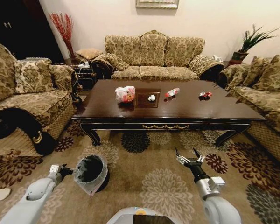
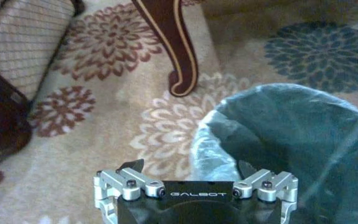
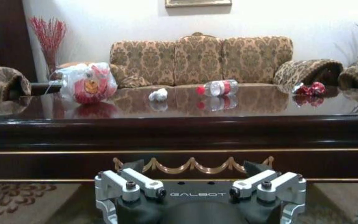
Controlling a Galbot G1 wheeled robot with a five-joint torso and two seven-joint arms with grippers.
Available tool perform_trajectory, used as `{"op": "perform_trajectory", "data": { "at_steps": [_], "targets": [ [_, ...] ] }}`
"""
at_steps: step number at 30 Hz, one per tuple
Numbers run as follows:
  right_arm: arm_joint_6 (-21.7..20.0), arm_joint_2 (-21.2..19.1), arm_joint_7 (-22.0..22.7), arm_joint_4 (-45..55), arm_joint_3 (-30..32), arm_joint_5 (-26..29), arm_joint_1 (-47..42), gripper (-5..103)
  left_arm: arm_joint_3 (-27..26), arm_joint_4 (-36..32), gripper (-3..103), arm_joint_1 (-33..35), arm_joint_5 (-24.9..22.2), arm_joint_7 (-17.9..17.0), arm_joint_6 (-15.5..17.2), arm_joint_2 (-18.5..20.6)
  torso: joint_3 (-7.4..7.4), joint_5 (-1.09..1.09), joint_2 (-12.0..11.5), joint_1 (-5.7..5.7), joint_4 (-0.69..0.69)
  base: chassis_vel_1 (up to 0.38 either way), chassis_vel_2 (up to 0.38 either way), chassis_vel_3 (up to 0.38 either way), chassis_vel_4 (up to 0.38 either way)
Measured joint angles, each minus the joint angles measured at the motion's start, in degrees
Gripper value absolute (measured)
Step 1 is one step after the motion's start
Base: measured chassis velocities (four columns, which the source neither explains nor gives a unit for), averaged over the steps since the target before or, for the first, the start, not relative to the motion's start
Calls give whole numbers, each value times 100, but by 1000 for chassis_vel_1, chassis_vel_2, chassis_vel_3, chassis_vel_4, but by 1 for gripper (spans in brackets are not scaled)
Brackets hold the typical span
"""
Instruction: Move to the front of the table and place the trash on the table into the trash bin.
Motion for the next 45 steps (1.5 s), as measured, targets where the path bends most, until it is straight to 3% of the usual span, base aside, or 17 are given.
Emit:
{"op": "perform_trajectory", "data": {
  "at_steps": [3,9,13,14,17,19,21,22,26,29,35,39,45],
  "targets": [
    [-2,34,-5,-13,-18,-35,0,100,283,288,102,-283,111,83,61,-19,0,-4,0,-1,-1,0,0,0,0],
    [-19,-8,-14,2,15,-47,-39,100,655,595,94,-610,399,165,177,-32,0,-3,0,0,-3,0,0,0,0],
    [-20,-20,-14,1,43,-39,-57,100,902,915,75,-820,833,252,142,-6,0,0,0,0,-1,0,0,0,0],
    [-20,-20,-14,1,43,-39,-57,100,902,915,75,-820,833,252,142,-6,0,0,0,0,-1,0,0,0,0],
    [-19,-16,-8,21,43,-27,-94,100,1005,1173,52,-967,863,353,-66,-34,-1,11,1,-1,2,0,0,0,0],
    [-19,-28,-6,30,52,-19,-103,100,1004,1192,52,-979,849,385,-84,-48,-2,9,1,-1,3,0,0,0,0],
    [-19,-57,-1,43,65,13,-108,100,982,1187,42,-978,832,407,-87,-72,-2,5,1,-1,3,0,0,0,0],
    [-19,-57,-1,43,65,13,-108,100,982,1187,42,-978,832,407,-87,-72,-2,5,1,-1,3,0,0,0,0],
    [-17,-68,8,55,62,35,-83,100,891,1077,27,-901,801,405,-69,-91,-1,-3,1,-1,-2,0,0,0,0],
    [-16,-66,30,71,54,46,-71,100,828,1003,23,-840,835,410,-67,-97,0,-8,0,-1,-5,0,0,0,0],
    [132,-65,85,89,55,177,-70,100,651,764,4,-696,795,452,-186,-107,1,-11,0,0,-3,0,0,0,0],
    [197,-69,77,125,69,234,-76,100,452,453,2,-558,604,354,-538,-180,1,-5,0,1,-1,0,0,0,0],
    [208,-98,71,198,117,278,-68,100,128,-315,2,-215,715,453,-660,-227,0,-5,0,1,-3,0,0,0,0]
  ]
}}
